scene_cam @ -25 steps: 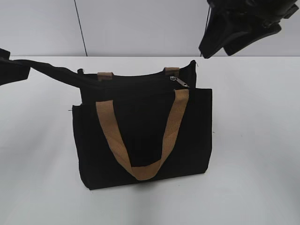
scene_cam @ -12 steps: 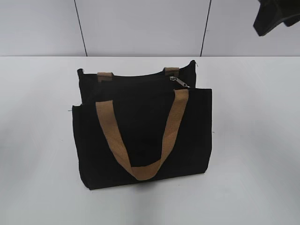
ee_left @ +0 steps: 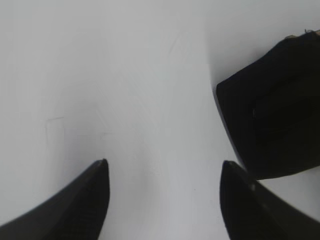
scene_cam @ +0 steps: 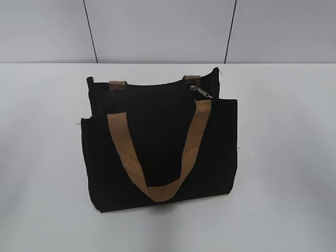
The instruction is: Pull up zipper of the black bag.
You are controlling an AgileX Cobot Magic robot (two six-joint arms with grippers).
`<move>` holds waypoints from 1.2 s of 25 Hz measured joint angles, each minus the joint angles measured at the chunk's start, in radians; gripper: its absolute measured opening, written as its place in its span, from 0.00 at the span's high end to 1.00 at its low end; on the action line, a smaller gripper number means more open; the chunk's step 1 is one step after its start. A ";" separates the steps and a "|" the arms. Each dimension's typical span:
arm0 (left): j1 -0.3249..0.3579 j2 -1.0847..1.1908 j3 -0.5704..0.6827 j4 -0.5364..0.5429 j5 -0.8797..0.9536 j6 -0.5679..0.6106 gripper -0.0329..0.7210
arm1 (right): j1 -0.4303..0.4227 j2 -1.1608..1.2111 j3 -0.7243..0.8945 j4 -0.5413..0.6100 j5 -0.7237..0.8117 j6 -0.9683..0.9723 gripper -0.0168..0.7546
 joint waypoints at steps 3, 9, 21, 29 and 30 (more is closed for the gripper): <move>0.000 -0.125 0.082 -0.004 -0.035 -0.001 0.27 | 0.000 -0.130 0.175 0.014 -0.068 0.000 0.42; 0.000 -0.437 0.264 -0.014 -0.049 -0.001 0.27 | 0.000 -0.357 0.447 0.019 -0.141 0.000 0.42; 0.000 -0.778 0.362 -0.034 0.128 -0.016 0.30 | 0.000 -0.731 0.803 0.069 -0.156 0.000 0.42; 0.000 -0.899 0.362 -0.036 0.171 -0.021 0.31 | 0.000 -0.853 0.803 0.082 -0.043 -0.016 0.42; 0.000 -0.914 0.362 -0.036 0.170 -0.021 0.31 | 0.000 -0.870 0.807 0.082 -0.025 -0.027 0.42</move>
